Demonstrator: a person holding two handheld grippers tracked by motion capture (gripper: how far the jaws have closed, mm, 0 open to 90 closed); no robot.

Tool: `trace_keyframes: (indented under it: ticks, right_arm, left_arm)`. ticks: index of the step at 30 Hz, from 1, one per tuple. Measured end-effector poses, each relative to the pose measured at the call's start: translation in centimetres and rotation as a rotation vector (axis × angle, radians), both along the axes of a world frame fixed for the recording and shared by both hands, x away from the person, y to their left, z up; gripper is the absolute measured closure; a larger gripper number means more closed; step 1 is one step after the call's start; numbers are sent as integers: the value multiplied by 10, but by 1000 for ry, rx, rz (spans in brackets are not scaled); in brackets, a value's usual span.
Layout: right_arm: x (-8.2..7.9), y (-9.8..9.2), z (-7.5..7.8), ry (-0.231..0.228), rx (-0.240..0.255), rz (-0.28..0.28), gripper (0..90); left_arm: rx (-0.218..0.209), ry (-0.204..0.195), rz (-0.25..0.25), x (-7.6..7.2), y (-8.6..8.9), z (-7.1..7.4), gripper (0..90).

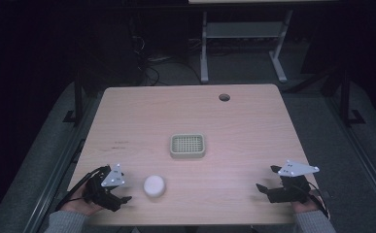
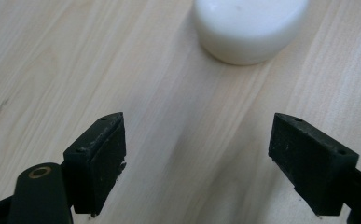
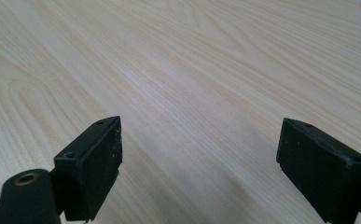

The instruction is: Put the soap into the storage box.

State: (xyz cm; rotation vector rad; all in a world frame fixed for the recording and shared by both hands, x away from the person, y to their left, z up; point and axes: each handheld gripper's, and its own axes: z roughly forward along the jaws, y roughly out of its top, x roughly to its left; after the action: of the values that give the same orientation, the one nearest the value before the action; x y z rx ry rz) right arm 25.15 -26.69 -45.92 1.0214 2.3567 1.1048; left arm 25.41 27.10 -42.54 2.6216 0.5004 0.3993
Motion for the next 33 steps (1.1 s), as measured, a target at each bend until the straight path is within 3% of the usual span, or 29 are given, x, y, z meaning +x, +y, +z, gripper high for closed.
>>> trace_keyframes:
  ticks: [3, 7, 13, 14, 22, 33]
  right_arm:
    - [0, 2, 0, 3, -10, 7, 137]
    - [0, 2, 0, -1, -16, 16, 138]
    - [-1, 2, 0, 2, -7, 13, 137]
    - [-1, 2, 0, 0, -10, 13, 137]
    - [-1, 3, 0, 6, -3, 11, 138]
    - [-1, 3, 1, -10, 3, 20, 138]
  left_arm:
    - [32, 15, -42, 2, -9, 4, 219]
    - [53, 20, -70, 4, -19, 13, 185]
    - [56, 10, -109, 6, -29, 26, 185]
    - [61, 22, -117, 7, -32, 28, 189]
    - [81, 63, -136, 10, -37, 29, 188]
    - [132, 82, -180, 15, -51, 29, 179]
